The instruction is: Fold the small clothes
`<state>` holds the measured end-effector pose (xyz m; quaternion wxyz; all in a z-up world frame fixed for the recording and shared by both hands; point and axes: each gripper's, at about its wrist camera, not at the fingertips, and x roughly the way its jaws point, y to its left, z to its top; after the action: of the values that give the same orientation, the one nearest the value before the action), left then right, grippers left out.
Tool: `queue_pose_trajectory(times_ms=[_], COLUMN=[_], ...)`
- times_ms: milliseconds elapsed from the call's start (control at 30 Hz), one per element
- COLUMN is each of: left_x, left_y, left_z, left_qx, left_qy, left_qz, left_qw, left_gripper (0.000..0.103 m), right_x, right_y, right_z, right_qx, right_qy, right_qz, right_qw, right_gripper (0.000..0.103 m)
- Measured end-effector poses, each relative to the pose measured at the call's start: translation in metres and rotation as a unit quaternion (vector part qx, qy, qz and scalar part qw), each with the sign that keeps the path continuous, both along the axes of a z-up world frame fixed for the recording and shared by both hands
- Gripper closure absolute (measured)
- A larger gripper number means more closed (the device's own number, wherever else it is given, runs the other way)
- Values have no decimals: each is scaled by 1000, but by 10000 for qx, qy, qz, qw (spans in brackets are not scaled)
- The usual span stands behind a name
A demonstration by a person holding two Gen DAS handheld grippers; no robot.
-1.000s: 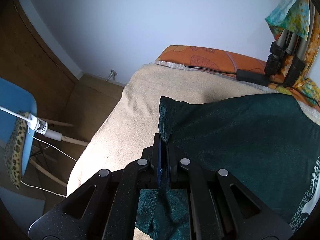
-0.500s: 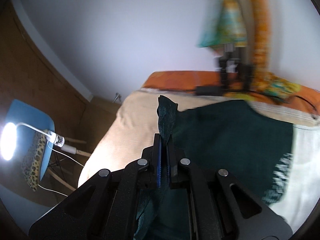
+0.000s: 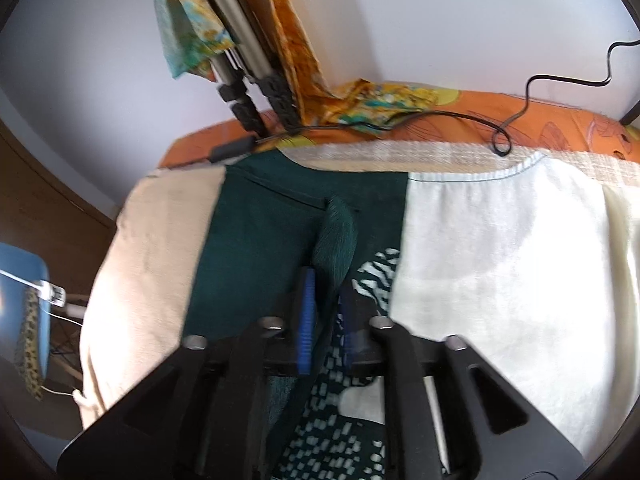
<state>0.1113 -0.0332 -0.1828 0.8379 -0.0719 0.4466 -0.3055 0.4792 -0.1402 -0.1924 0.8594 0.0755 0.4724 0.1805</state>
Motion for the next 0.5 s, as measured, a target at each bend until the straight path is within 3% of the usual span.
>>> queue_pose_trajectory(times_ms=[33, 67, 133, 300, 500], left_x=[-4, -7, -15, -28, -35], left_y=[2, 2, 10, 38, 68], left_z=[4, 7, 19, 49, 95], left_qx=[8, -1, 25, 248, 442], left_qy=[-72, -134, -299, -710, -1308], left_qz=[8, 10, 89, 505, 956], left_qw=[10000, 9999, 9995, 9959, 9858], left_gripper=[85, 83, 75, 75, 75], right_x=[-5, -11, -23, -80, -169], right_y=[-6, -11, -25, -74, -133], right_z=[3, 9, 24, 69, 113], right_qx=[18, 67, 193, 588, 577], right_qy=[-85, -175, -283, -582, -944], right_qz=[-14, -22, -80, -181, -319], right_qw=[10000, 9998, 9994, 9964, 9933], right_gripper=[49, 41, 39, 39, 39])
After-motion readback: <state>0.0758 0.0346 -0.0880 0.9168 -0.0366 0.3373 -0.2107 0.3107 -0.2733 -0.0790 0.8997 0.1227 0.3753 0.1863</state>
